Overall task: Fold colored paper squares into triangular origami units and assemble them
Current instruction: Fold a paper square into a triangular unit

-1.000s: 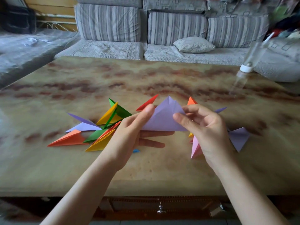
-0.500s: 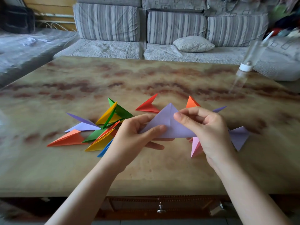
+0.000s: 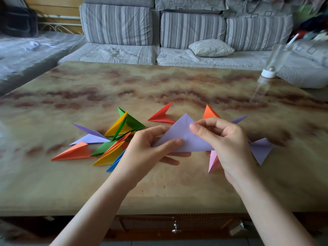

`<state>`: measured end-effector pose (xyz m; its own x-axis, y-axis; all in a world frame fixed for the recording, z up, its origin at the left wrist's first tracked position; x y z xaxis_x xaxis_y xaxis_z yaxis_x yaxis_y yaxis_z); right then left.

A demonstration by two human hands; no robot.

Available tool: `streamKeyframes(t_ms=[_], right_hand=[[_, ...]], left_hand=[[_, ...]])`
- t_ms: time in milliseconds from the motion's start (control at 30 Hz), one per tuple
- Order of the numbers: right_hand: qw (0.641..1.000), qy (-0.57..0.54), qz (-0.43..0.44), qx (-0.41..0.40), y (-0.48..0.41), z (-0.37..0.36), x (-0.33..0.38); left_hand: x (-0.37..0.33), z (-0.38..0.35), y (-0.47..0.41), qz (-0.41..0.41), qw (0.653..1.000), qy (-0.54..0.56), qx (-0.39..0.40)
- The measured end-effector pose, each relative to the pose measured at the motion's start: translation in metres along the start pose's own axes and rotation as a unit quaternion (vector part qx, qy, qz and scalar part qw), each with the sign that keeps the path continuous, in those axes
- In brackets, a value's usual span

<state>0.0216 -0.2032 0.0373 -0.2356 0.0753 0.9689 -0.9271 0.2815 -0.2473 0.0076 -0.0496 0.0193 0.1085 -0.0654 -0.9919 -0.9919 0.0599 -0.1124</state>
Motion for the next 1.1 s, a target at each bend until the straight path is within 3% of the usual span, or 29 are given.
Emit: streamKeyframes(t_ms=[600,767,900,1100], right_hand=[[1.0,0.004,-0.003,0.011,0.002,-0.004,0.0],[0.99,-0.051,-0.069,0.108,0.006,-0.014,-0.005],[0.983,-0.044,-0.075,0.16,0.014,-0.024,-0.011],[0.986,-0.057,-0.101,0.117,0.014,-0.025,-0.02]], left_hand=[[0.002,0.002,0.002,0.005,0.998,-0.052,-0.04],[-0.003,0.011,0.001,-0.005,0.995,-0.006,-0.098],[-0.005,0.015,0.002,-0.012,0.99,0.017,-0.138],[-0.004,0.014,0.007,-0.02,0.987,0.04,-0.156]])
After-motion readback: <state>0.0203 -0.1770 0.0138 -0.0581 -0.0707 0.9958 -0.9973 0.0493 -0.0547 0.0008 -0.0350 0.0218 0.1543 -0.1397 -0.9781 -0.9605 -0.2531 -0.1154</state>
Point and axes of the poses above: each hand's wrist, its own y-axis away from the middle knuckle, its own z-axis out of the back of the hand, x = y × z, the point moved 8 cm from there along -y, towards the middle knuckle, and after that the axes turned 10 degrees about -x, right-handed, at the moved point
